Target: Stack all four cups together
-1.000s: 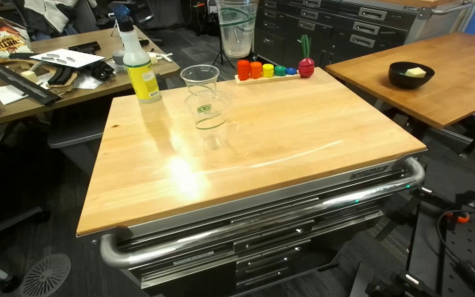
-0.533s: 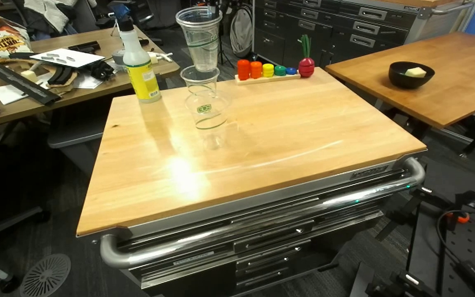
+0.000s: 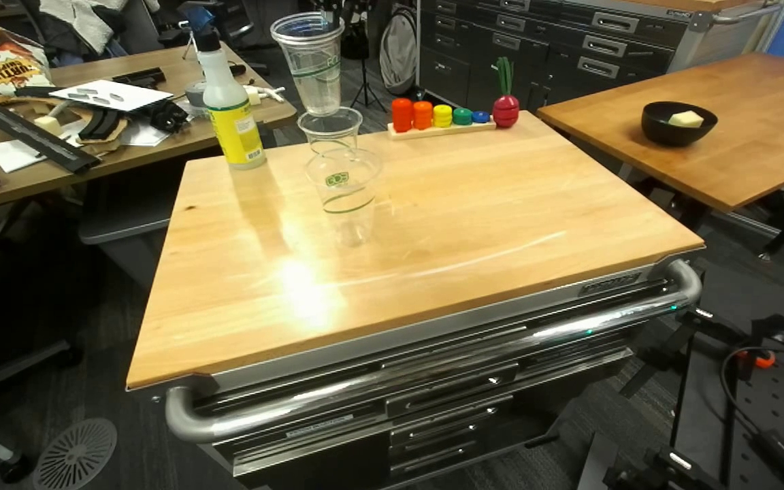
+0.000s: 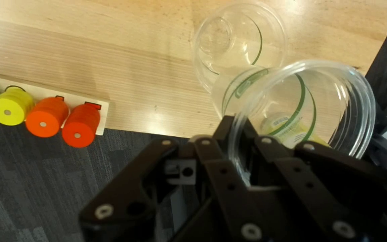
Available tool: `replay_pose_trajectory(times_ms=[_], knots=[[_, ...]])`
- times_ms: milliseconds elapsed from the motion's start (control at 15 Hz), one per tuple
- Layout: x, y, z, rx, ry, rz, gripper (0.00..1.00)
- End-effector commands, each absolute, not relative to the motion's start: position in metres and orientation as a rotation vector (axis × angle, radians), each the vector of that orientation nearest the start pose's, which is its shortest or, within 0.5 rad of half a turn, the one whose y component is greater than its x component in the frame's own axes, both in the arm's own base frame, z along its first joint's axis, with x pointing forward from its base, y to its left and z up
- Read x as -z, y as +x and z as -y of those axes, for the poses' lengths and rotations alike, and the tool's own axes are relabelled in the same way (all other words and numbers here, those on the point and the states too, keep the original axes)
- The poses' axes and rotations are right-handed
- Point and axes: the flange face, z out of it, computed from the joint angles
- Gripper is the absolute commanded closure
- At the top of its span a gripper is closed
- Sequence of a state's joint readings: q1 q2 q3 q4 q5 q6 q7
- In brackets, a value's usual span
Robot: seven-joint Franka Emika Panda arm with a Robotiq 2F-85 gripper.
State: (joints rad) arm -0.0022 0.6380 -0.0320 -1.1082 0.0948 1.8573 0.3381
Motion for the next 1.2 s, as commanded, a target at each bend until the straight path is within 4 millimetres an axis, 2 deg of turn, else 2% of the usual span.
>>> replay_pose_trajectory(times_ms=[0,133,267,733,800,867,1133], knots=[[-0.465,0.748,0.011,0.102,-3.008,-0.544,0.98],[-0.465,0.744,0.010,0.070,-3.014,-0.522,0.98],[-0.456,0.743,0.010,0.052,-3.022,-0.494,0.98],[-0.428,0.750,0.013,0.076,-3.024,-0.495,0.98],[-0.425,0.750,0.014,0.067,-3.024,-0.495,0.85],[-0.424,0.749,0.015,0.061,-3.025,-0.490,0.67],[-0.424,0.745,0.017,0.051,-3.027,-0.476,0.37]])
